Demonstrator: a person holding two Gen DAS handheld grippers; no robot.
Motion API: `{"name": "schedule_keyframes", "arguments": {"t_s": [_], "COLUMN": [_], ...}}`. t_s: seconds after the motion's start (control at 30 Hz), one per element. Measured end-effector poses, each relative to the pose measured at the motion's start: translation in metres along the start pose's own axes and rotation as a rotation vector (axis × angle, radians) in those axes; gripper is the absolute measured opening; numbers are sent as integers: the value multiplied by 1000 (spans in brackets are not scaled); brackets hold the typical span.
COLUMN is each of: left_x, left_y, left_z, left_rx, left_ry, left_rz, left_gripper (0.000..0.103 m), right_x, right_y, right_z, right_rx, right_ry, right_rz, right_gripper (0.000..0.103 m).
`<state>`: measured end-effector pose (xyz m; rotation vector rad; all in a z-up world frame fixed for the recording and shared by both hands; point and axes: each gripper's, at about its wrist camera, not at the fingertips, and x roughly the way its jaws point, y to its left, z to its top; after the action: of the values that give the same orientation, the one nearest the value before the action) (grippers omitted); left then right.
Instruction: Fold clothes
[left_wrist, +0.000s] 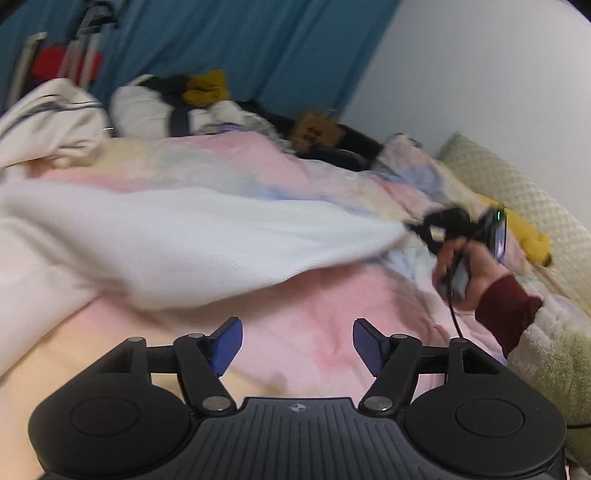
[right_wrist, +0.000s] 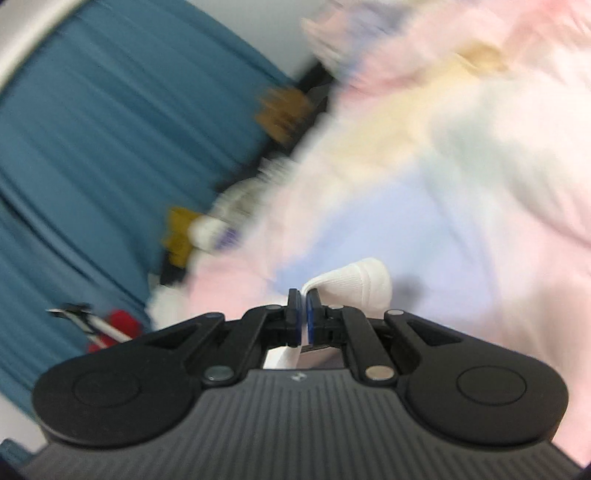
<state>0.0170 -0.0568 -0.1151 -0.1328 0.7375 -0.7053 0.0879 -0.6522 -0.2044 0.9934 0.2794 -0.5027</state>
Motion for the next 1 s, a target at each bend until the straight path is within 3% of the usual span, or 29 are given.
{"name": "schedule_keyframes", "arguments": {"t_s": [0.07,0.23,0.37,0.5,0.57,0.67,0.77,0.8,0.9,1.0], "left_x": [-18,-60,-66,-60,-60,-66,-72,-74,-88,-132], "left_y": [19,96,155,188,198,211,220,219,213,212], "left_z": [4,-9,-34,-47,-42,-38,-39,-34,-13,9], "left_rx": [-117,-614,-990,-1214,-1228,-1266,-1326,-1302,-1214,-1119], "left_ry": [7,-15,-52,-170,-242,-333,-376,-359,-352,-396], "left_rz": [53,59,94,191,281,310,326,353,403,435], "left_gripper": [77,83,84,83,83,70,30,16,9,7], "right_x": [10,7,1,3,5,7,7,6,3,1], "right_y": [-12,-23,-16,-10,-9,-7,-7,-8,-10,-13], "right_z": [-4,-4,-4,-5,-5,-8,-9,-9,-9,-8], "right_rx": [-19,28,15,-3,-9,-26,-23,-18,-7,13], "right_ry": [23,28,6,4,1,-4,-10,-13,-20,-24], "right_rz": [-51,-38,-30,-49,-53,-66,-68,-69,-72,-71], "right_gripper": [6,6,6,6,6,6,6,6,5,5]}}
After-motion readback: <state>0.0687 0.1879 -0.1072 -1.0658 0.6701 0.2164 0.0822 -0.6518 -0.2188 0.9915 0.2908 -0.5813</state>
